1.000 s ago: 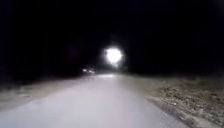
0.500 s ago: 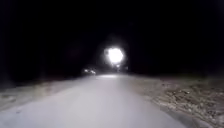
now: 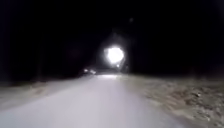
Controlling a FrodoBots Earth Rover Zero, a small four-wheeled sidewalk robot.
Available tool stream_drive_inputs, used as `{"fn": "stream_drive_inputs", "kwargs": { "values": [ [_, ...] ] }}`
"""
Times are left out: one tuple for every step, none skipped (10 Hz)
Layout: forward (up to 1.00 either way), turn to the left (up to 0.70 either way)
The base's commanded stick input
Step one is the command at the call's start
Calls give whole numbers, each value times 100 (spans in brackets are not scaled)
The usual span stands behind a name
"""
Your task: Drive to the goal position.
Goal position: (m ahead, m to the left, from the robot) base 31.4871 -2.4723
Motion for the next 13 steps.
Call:
{"fn": "stream_drive_inputs", "kwargs": {
  "values": [
    [100,0],
    [100,0],
    [100,0],
    [100,0],
    [100,0],
    [100,0],
    [100,0],
    [100,0],
    [100,0],
    [100,0],
    [100,0],
    [100,0],
    [100,0]
  ]
}}
